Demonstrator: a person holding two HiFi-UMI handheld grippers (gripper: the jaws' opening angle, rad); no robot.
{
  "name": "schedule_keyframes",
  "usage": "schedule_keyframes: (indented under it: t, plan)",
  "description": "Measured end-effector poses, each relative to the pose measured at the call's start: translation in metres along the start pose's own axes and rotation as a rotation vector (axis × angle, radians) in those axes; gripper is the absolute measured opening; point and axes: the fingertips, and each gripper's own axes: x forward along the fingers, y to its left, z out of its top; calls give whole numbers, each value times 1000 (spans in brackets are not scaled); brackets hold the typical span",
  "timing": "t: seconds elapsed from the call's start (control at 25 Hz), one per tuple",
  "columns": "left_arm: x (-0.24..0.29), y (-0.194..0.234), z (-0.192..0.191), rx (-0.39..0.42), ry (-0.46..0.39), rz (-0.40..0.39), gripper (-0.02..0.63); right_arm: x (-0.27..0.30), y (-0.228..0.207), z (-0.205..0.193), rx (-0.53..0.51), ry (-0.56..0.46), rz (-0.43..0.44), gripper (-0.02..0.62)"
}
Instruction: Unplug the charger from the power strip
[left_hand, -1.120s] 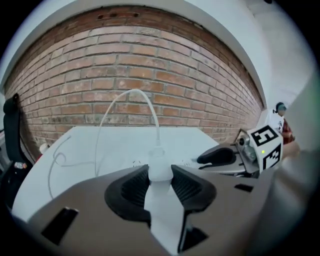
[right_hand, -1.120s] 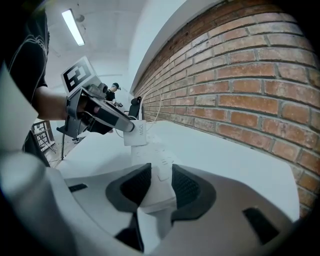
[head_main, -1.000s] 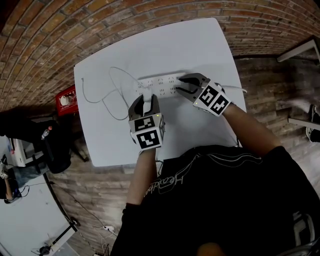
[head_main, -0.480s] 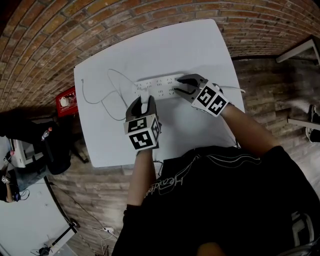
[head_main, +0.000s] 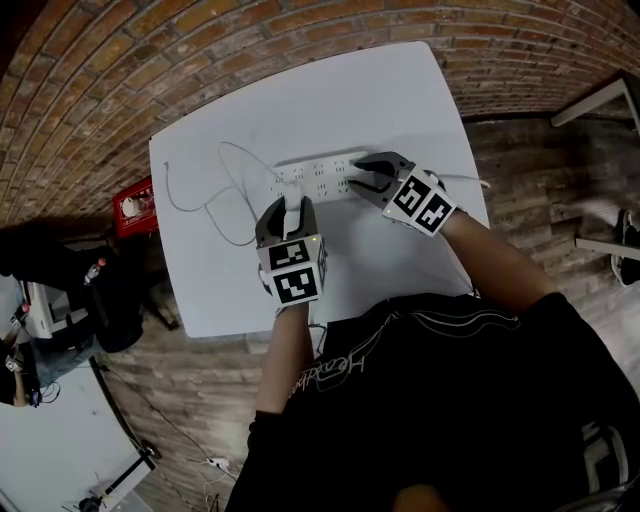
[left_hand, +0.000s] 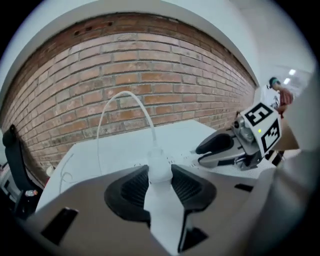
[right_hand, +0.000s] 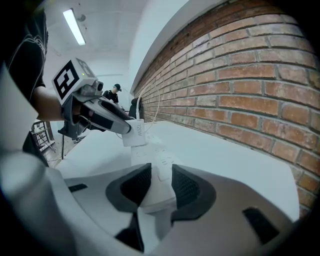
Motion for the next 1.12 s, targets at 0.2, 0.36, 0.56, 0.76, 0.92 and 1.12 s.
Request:
schedule_keyframes:
  t: [0.2, 0.36, 0.56, 0.76, 0.92, 1.12]
  plan:
    - [-9, 11, 12, -120, -54, -21, 135, -1, 0, -1, 2, 1, 2, 112]
    - [-24, 31, 31, -172, -103, -9, 135, -1, -1, -1, 3, 1, -1, 112]
    - [-42, 26, 30, -333, -145, -118, 135, -1, -3, -4, 14, -4, -18, 109]
    - [-72, 6, 38, -436, -229, -234, 135, -7, -1, -1, 62, 20, -19, 99]
    - [-103, -1, 40, -486, -273, -297, 135, -33, 13, 32, 119, -76, -5, 42]
    - [-132, -10, 42, -494, -292, -383, 135, -97, 47, 100, 301, -311, 159, 11]
